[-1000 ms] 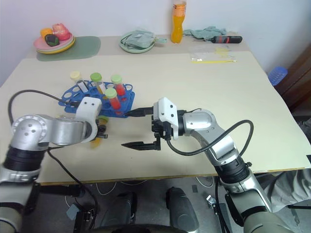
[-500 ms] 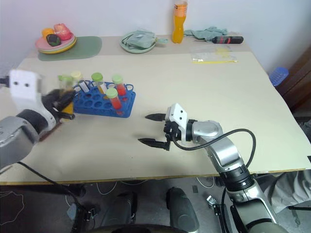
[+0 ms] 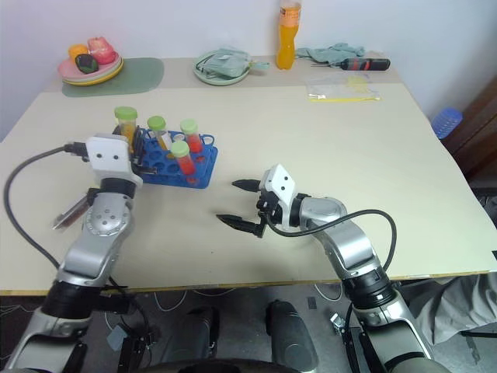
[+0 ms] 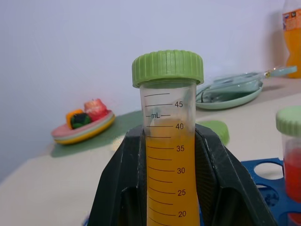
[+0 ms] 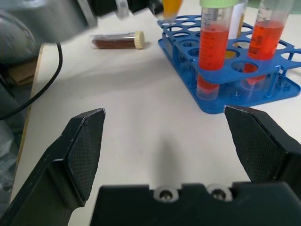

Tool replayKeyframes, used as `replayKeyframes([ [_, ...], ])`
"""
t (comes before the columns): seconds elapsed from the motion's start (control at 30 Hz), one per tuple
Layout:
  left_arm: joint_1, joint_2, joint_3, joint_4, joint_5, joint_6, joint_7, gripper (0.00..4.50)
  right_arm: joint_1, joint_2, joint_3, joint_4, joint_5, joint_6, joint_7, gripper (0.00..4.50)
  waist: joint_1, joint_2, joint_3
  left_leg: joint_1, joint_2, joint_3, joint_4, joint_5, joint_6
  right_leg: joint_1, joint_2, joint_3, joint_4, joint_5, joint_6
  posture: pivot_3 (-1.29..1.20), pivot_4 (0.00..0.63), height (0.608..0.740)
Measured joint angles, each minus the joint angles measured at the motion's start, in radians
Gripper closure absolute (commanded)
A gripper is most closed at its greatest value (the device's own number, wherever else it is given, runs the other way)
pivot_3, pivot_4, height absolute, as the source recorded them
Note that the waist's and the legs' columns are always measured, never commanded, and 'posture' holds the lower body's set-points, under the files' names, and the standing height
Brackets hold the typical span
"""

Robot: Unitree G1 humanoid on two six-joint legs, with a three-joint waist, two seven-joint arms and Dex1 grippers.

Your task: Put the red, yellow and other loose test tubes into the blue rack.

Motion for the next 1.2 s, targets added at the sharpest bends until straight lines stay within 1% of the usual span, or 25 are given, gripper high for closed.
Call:
replayKeyframes([
  [0.17, -0.048, -0.068, 0.045, 0.118, 0.012, -0.106, -0.098, 3.69, 0.011, 0.005, 0.000, -0.031, 0.003, 0.022, -0.024, 0.00, 0.008, 0.000, 0.000, 0.000, 0.000, 0.000, 0.000, 0.000, 0.000, 0.000, 0.000, 0.000, 0.000, 0.000, 0.000, 0.00, 0.150, 0.740],
  [0.47, -0.048, -0.168, 0.089, 0.194, 0.015, -0.189, -0.206, 3.69, 0.017, 0.006, -0.001, -0.046, 0.005, 0.031, -0.039, 0.00, 0.009, 0.000, 0.000, 0.000, 0.000, 0.000, 0.000, 0.000, 0.000, 0.000, 0.000, 0.000, 0.000, 0.000, 0.001, 0.00, 0.150, 0.740],
  [0.6, -0.051, -0.189, 0.107, 0.228, 0.023, -0.240, -0.235, 3.69, 0.018, 0.006, -0.001, -0.047, 0.011, 0.034, -0.041, 0.00, 0.012, 0.000, 0.000, 0.000, 0.000, 0.000, 0.000, 0.000, 0.000, 0.000, 0.000, 0.000, 0.001, 0.000, 0.001, 0.00, 0.150, 0.740],
  [1.0, -0.105, -0.245, 0.152, 0.393, 0.058, -0.384, -0.256, 3.69, 0.017, 0.008, -0.001, -0.047, 0.014, 0.036, -0.044, 0.00, 0.013, 0.000, 0.000, 0.000, 0.000, 0.000, 0.001, 0.000, 0.000, 0.000, 0.000, 0.000, 0.001, 0.000, 0.001, 0.00, 0.150, 0.740],
  [1.2, -0.120, -0.258, 0.162, 0.464, 0.069, -0.468, -0.262, 3.69, 0.017, 0.009, -0.001, -0.048, 0.019, 0.038, -0.050, 0.00, 0.015, 0.000, 0.000, 0.000, 0.000, 0.000, 0.001, 0.000, 0.000, 0.001, 0.000, 0.000, 0.001, 0.001, 0.001, 0.00, 0.150, 0.740],
])
